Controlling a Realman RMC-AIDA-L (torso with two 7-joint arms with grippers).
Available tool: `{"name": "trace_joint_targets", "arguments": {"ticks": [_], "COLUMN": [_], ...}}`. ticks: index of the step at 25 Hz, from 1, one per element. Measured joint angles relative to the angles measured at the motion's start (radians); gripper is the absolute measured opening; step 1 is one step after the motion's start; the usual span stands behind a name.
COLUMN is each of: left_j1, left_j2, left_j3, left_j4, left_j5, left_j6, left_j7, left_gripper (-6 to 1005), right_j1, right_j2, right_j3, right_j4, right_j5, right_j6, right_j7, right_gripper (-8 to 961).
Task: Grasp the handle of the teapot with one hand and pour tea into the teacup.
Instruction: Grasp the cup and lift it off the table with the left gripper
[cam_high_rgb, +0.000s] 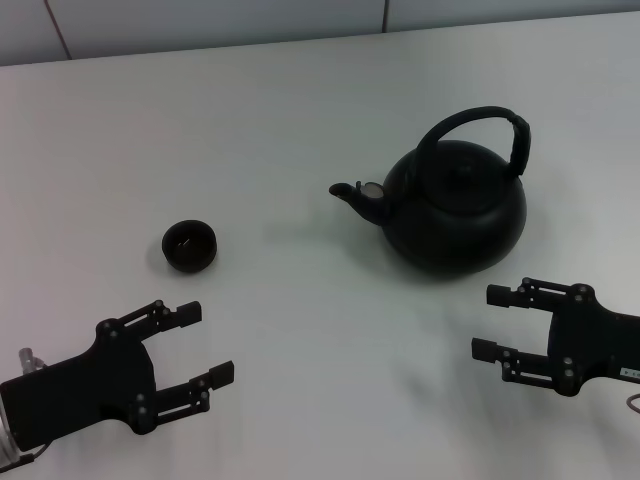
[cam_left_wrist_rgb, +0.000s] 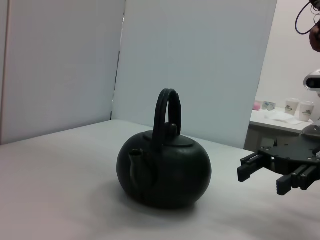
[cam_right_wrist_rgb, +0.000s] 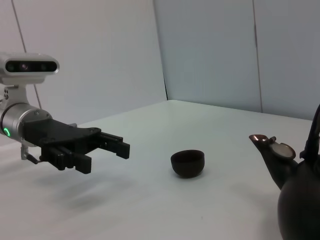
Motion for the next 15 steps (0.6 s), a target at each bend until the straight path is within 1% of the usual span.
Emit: {"name": "trace_joint_targets", "arguments": {"ticks": [15], "left_j1": [0.002], "left_j2": [-0.002], "left_j3": [0.001], "left_j4": [-0.005], "left_j5": [-0.003], "left_j6": [0.003], "left_j7": [-0.001], "left_gripper": [784], "right_j1": [0.0], "right_j2": [0.0], "right_j3": [0.0], "right_j4": [0.001], "right_j5": [0.0], "right_j6": [0.002], "right_j7": [-0.003], "right_gripper": [679]}}
